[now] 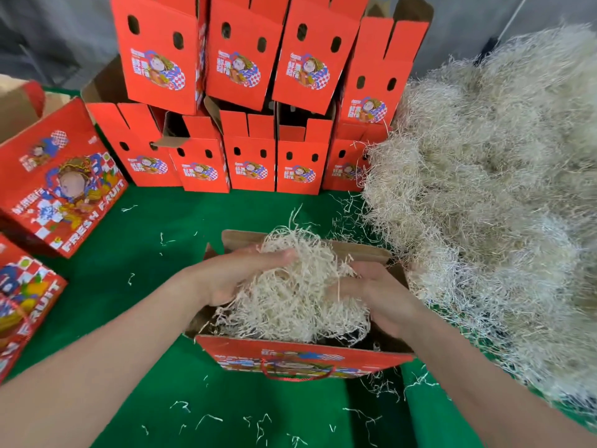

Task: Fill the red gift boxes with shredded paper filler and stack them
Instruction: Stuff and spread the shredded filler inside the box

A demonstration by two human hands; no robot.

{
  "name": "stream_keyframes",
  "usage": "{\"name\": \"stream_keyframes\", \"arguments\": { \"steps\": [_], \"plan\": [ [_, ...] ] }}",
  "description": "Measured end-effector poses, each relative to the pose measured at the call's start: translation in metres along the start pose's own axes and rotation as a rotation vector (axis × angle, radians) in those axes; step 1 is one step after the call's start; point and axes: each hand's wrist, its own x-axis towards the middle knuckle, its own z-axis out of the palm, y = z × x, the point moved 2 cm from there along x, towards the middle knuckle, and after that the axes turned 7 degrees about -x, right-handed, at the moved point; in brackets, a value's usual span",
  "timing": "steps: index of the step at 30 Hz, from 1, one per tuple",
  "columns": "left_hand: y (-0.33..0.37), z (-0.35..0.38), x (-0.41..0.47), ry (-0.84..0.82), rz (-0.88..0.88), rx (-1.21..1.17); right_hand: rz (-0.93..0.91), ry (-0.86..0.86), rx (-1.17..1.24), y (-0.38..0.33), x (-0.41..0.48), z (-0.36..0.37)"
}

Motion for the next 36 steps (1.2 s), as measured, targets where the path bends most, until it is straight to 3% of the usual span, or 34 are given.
{"name": "stream_keyframes", "arguments": {
  "steps": [3, 6, 11, 15, 20, 23, 26, 28, 33, 36],
  "plan": [
    [-0.003, 0.020, 0.009, 0.054, -0.007, 0.132, 0.012, 0.048, -0.092, 0.000, 0.009, 0.015],
    [-0.005, 0.013, 0.015, 0.210, 0.070, 0.064, 0.021, 0.063, -0.124, 0.005, 0.009, 0.009],
    [-0.011, -0.050, 0.004, 0.474, 0.146, -0.191, 0.120, 0.209, 0.095, 0.019, -0.007, -0.042],
    [-0.006, -0.032, 0.006, 0.386, 0.143, -0.183, 0.059, 0.107, 0.059, 0.014, -0.008, -0.025],
    [-0.002, -0.006, 0.015, 0.307, 0.168, -0.290, -0.043, -0.142, -0.053, 0.007, 0.000, 0.003],
    [-0.005, 0.005, 0.012, 0.083, 0.126, -0.303, -0.082, -0.061, -0.197, 0.007, 0.010, 0.021],
    [-0.012, 0.008, 0.008, -0.082, 0.122, -0.077, -0.119, 0.058, -0.175, 0.007, 0.015, 0.020],
    [-0.016, 0.008, 0.009, -0.035, 0.144, 0.000, -0.089, 0.054, -0.152, 0.003, 0.012, 0.013],
    [-0.016, -0.026, 0.002, 0.267, 0.169, -0.031, -0.062, 0.090, -0.156, 0.001, -0.005, -0.027],
    [-0.016, -0.032, -0.008, 0.233, 0.153, 0.088, -0.034, 0.099, -0.159, 0.006, -0.011, -0.038]
  ]
}}
